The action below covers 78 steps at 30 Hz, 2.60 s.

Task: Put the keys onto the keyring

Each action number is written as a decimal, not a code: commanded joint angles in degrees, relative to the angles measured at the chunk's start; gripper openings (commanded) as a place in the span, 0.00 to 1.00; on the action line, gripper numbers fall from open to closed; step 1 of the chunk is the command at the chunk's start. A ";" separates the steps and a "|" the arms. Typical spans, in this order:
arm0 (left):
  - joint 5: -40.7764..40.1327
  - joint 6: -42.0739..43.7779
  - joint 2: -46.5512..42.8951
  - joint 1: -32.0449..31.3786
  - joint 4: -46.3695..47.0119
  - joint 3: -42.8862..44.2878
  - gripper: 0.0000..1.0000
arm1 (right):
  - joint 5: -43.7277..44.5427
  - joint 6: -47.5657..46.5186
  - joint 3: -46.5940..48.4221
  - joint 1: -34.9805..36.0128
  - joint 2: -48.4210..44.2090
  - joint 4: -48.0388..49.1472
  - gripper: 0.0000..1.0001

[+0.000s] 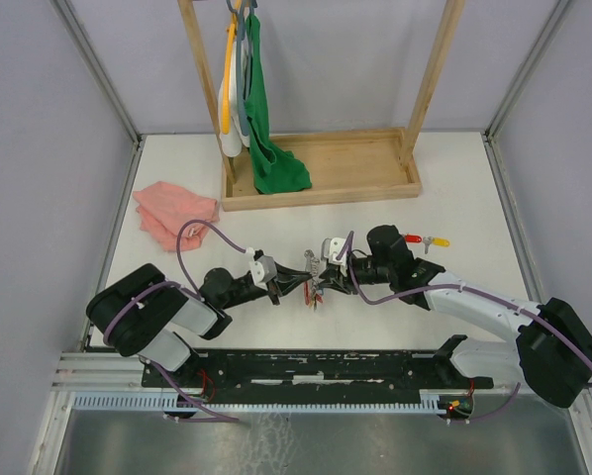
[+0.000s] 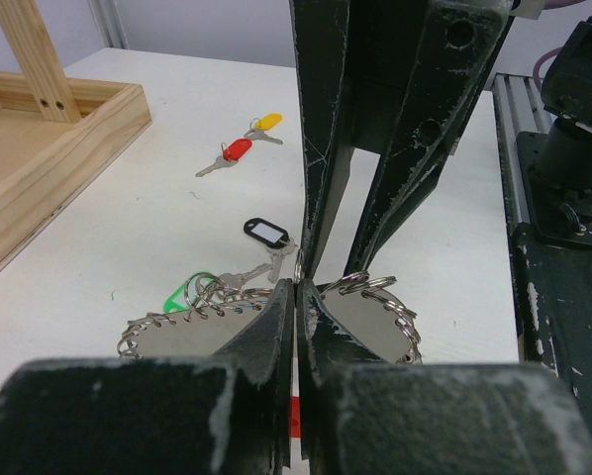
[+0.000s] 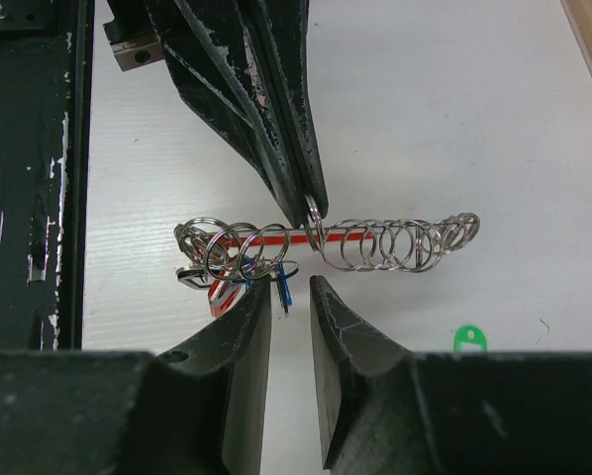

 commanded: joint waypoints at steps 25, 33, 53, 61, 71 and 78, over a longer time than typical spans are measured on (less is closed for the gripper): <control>3.19 -1.22 -1.51 0.12 11.58 1.00 0.03 | -2.71 3.50 2.58 0.19 -0.45 6.26 0.11; 4.24 0.11 -0.71 0.13 11.52 0.52 0.20 | -0.44 -1.35 11.54 0.51 0.29 -11.46 0.01; 8.72 0.03 1.19 0.14 11.51 0.95 0.32 | 12.49 -14.43 31.50 8.86 9.60 -45.61 0.01; 10.91 -0.67 2.48 0.10 11.50 2.43 0.32 | 12.74 -15.28 33.78 9.97 11.28 -47.56 0.01; 11.56 -2.01 3.79 -0.39 11.52 3.61 0.31 | 11.99 -15.13 34.52 10.34 12.01 -46.29 0.01; 11.56 -2.13 4.36 -0.40 11.54 3.43 0.18 | 11.33 -15.04 33.92 10.33 11.55 -44.67 0.01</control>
